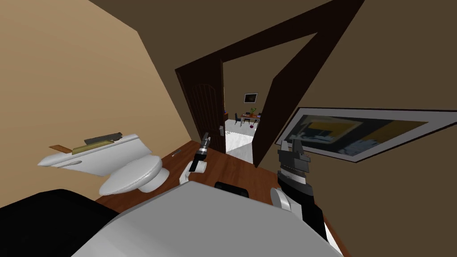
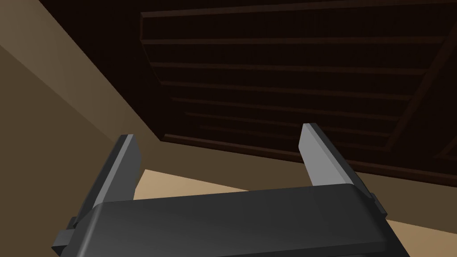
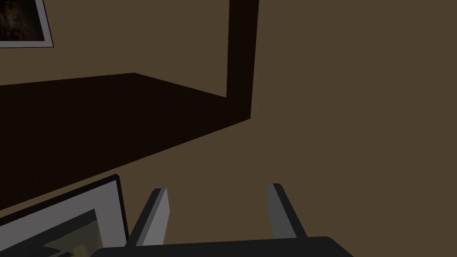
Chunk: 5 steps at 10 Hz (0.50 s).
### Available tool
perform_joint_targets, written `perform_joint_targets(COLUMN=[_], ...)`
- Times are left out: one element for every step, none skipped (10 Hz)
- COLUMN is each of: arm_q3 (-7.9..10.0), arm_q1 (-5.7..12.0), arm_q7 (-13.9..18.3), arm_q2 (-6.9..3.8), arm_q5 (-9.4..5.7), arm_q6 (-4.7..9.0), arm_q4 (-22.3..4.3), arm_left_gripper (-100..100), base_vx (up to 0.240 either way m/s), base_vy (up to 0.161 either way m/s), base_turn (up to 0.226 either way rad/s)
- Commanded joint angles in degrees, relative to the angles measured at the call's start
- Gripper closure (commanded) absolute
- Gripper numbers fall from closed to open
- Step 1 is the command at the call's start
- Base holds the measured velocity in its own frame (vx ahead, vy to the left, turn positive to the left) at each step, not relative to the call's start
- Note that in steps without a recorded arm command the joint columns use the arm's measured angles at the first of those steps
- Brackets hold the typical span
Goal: Push the door open
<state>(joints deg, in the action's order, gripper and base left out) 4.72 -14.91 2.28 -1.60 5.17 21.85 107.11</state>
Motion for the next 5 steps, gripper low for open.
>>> perform_joint_targets(arm_q3=[0.77,1.21,1.21,1.66,2.12], arm_q1=[1.95,3.19,3.19,4.46,5.74], arm_q7=[-0.2,-0.3,-0.3,-0.5,-0.7], arm_q2=[-0.3,-0.4,-0.4,-0.47,-0.53], arm_q5=[-0.31,-0.47,-0.47,-0.64,-0.8], arm_q6=[-0.27,-0.34,-0.34,-0.42,-0.49], arm_q4=[-2.9,-4.5,-5.3,-7.1,-8.8], arm_left_gripper=[-100,-100,-100,-100,-100], base_vx=[0.04,0.054,0.043,0.031,0.04], base_vy=[0.072,0.103,0.077,0.075,0.101], base_turn=[-0.172,-0.148,-0.047,-0.111,-0.177])
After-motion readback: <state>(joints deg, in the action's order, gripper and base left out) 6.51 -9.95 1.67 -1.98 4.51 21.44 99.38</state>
